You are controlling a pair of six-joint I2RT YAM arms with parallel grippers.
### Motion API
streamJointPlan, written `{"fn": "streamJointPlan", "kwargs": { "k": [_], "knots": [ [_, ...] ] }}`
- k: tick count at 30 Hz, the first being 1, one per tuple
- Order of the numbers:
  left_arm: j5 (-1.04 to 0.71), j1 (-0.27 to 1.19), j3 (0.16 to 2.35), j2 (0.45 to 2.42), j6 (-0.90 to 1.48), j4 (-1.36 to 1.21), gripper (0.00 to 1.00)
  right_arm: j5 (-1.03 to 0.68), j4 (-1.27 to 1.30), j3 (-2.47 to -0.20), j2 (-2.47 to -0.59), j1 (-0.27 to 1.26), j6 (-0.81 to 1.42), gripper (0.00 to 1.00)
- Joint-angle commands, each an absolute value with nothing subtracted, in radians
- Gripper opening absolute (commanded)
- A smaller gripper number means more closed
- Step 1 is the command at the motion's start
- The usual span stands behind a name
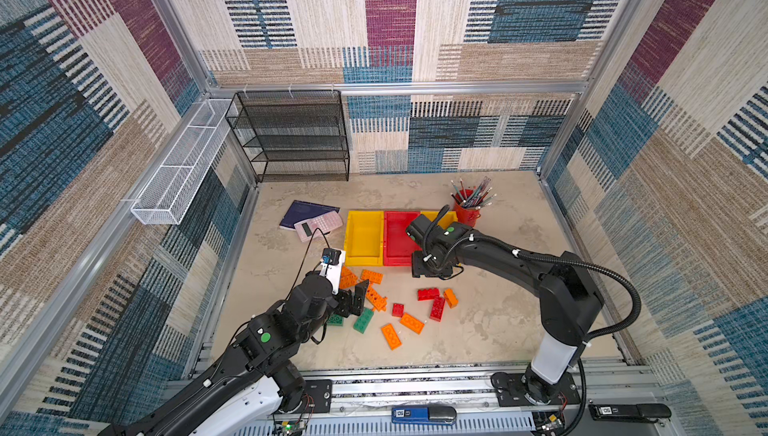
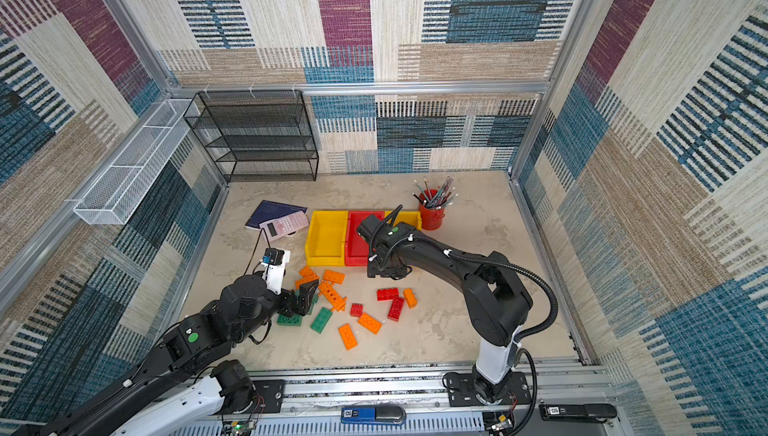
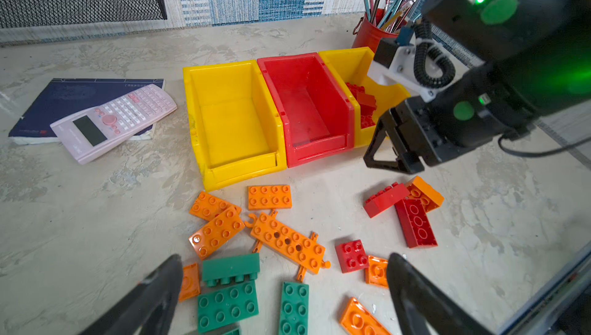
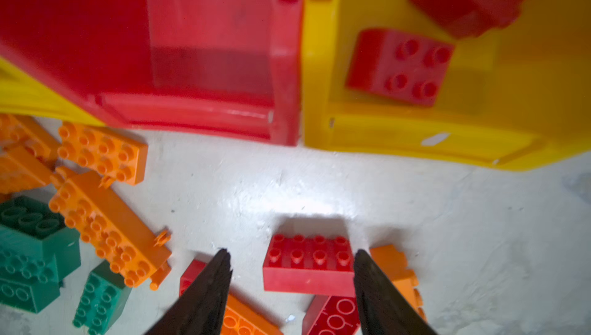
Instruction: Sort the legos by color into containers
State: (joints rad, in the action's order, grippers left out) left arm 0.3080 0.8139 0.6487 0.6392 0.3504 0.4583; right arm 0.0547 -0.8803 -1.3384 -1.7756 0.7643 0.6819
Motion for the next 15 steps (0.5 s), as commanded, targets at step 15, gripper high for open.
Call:
{"fn": "streamJointPlan", "kwargs": {
  "k": [15],
  "knots": [
    [0.342,0.815,0.568,0.514,0.679,0.597,0.99,0.018,-0.847,-1.144,-1.623,0.842,0.761,0.67]
  ]
}}
